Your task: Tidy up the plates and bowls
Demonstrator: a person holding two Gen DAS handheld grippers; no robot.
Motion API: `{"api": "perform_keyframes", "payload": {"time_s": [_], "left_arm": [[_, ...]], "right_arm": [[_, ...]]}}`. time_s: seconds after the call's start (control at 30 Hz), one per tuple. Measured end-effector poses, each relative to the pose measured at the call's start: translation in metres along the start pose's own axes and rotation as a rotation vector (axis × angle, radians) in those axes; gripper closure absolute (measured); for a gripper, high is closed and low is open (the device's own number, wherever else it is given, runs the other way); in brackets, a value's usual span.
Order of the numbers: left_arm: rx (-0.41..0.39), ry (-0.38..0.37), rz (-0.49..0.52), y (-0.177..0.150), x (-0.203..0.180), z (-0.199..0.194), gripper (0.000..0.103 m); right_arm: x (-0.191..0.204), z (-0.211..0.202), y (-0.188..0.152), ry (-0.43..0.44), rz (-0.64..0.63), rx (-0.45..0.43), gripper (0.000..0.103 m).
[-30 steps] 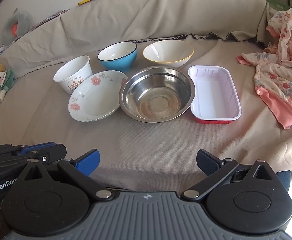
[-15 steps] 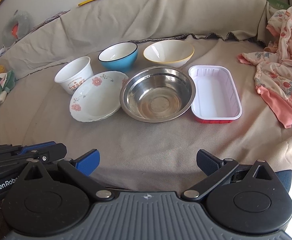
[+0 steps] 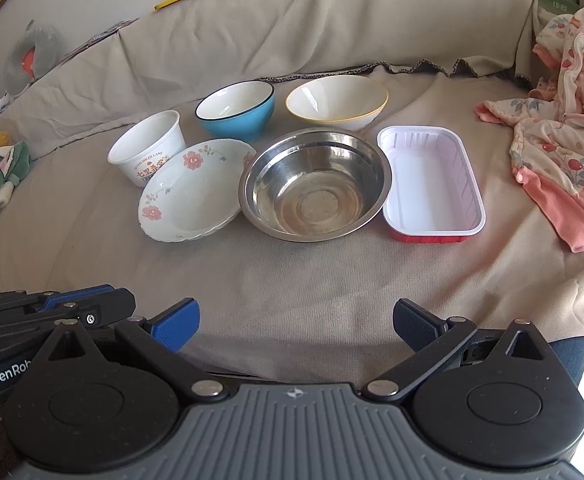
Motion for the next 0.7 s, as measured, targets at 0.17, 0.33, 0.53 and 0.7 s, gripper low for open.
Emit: {"api": "perform_keyframes", "payload": {"time_s": [0.17, 0.33, 0.53, 0.7], "left_arm": [[0.0, -0.001, 0.0, 0.0002, -0.0002, 0.0003, 0.088], [0.001, 0.0, 0.0, -0.0002, -0.0002, 0.0005, 0.088], [0.013, -0.001, 0.001, -0.0015, -0.0023, 0.0035, 0.088], [0.015, -0.004, 0.0, -0.0017, -0.0024, 0.0037, 0.088]], "right_arm": [[-0.0001, 0.0, 0.0007, 0.0, 0.002, -0.003, 0.0], [-0.0026, 0.0016, 0.0006, 0.006, 0.013, -0.002, 0.0], [-0.0035, 0.0046, -0.0003, 0.008, 0.018, 0.008, 0.0], [-0.003, 0.0058, -0.0004, 0.008, 0.016, 0.014, 0.0]]}}
Point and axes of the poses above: each gripper's, at about its wrist camera, not at the fingertips, and z roughly the way its jaws point, x to its left, y to its top, the point moved 7 cm from there along z, roughly the way its jaws point, and after that the axes turned 5 degrees about y, right-handed, at the moved point
